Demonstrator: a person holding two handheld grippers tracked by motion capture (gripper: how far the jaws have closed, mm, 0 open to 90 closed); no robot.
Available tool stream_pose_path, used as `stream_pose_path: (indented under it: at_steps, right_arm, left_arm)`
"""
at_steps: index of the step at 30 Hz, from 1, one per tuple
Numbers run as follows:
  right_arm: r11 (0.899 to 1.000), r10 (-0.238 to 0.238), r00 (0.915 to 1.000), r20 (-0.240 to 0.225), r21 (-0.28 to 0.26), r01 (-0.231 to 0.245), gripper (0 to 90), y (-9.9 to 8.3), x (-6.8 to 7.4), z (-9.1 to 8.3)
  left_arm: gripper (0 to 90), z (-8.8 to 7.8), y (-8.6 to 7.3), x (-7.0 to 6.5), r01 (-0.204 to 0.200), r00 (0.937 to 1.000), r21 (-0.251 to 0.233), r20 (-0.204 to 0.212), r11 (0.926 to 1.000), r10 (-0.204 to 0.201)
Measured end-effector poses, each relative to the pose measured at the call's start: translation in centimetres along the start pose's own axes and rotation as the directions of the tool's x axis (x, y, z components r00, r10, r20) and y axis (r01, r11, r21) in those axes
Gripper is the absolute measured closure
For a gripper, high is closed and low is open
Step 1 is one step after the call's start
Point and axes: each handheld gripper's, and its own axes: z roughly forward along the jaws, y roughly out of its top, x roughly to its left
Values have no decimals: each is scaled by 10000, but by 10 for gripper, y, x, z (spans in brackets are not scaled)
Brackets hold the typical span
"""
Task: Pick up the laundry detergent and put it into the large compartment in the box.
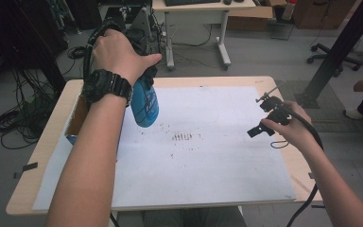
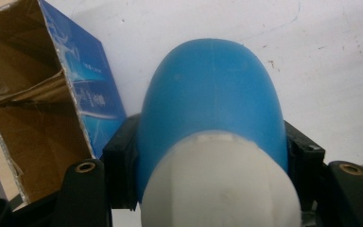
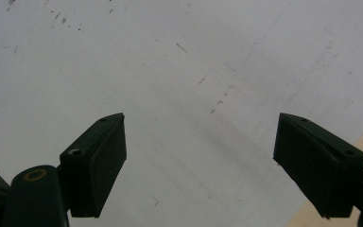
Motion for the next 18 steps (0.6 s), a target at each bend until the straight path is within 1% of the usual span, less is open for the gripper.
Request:
stream_pose_path:
  at_steps: [2, 9, 12, 18]
  right_arm:
    - [10000, 26, 10000, -14, 15, -26, 180, 0, 0, 0]
    - [10000, -7, 10000, -26, 22, 7, 179, -1, 0, 2]
    - [10000, 10, 10000, -20, 28, -10, 179, -1, -1, 2]
    - [10000, 16, 10000, -6, 46, -16, 179, -2, -2, 2]
  left_arm:
    - [375, -2, 0, 1, 21, 10000, 52, -22, 10000, -21]
    - [375, -8, -1, 8, 189, 9998, -9, -24, 9998, -189]
    - [375, -9, -2, 12, 362, 9993, 43, -9, 9993, -362]
    - [376, -11, -4, 21, 633, 9980, -4, -18, 9980, -633]
